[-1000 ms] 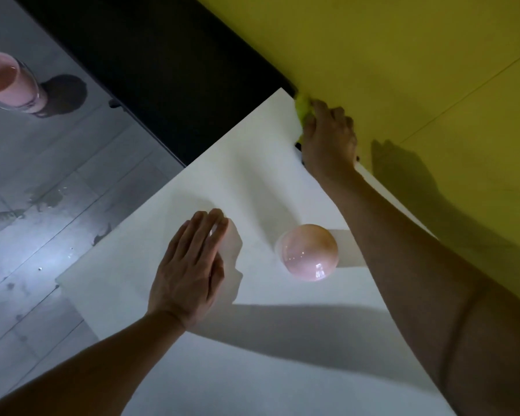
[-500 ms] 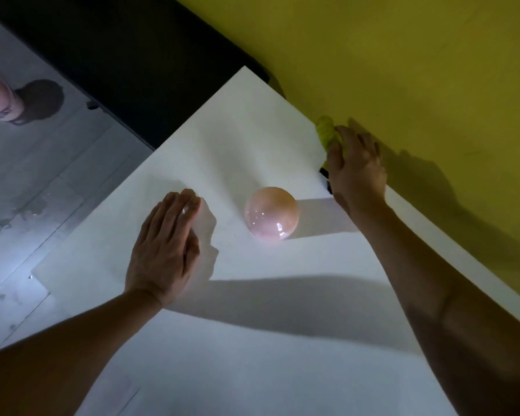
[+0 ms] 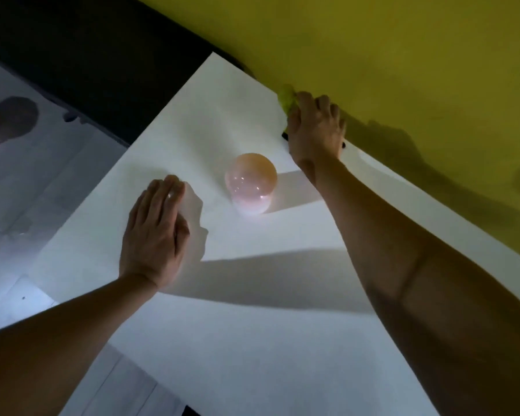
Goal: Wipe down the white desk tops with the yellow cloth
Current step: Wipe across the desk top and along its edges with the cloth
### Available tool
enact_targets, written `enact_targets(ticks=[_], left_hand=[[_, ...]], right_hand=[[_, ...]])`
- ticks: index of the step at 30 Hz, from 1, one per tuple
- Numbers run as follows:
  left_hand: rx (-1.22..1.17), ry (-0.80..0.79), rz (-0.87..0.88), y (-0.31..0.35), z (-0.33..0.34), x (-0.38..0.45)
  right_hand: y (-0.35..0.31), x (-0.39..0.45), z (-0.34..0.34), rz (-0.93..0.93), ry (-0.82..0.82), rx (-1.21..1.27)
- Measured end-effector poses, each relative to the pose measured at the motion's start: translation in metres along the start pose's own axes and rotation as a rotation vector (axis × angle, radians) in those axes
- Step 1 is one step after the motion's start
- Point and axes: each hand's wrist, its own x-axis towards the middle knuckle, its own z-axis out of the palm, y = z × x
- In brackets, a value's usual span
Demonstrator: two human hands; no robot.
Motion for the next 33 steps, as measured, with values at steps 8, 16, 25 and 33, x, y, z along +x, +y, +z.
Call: enact_targets(ticks=[8,16,25,33], left_hand=[[0.036,-0.044,-0.078,0.038,-0.012,-0.016],[-0.230,-0.206,0.337,0.203,0.025,-0.080],[-0.007,-0.223,0.147,0.273,0.048,-0.058],[-0.029,-0.171,0.139,0.280,0.050,-0.057]], right_hand=[[0.143,-0.096,-0.053,0.192,0.045,-0.104],[0.098,-0.068,-0.038,0.052,0.042,-0.218],[0.115,-0.069,-0.041,-0.039,0.024,-0.032],[0.226,-0.135,-0.086,0.065,0.022,-0.164]])
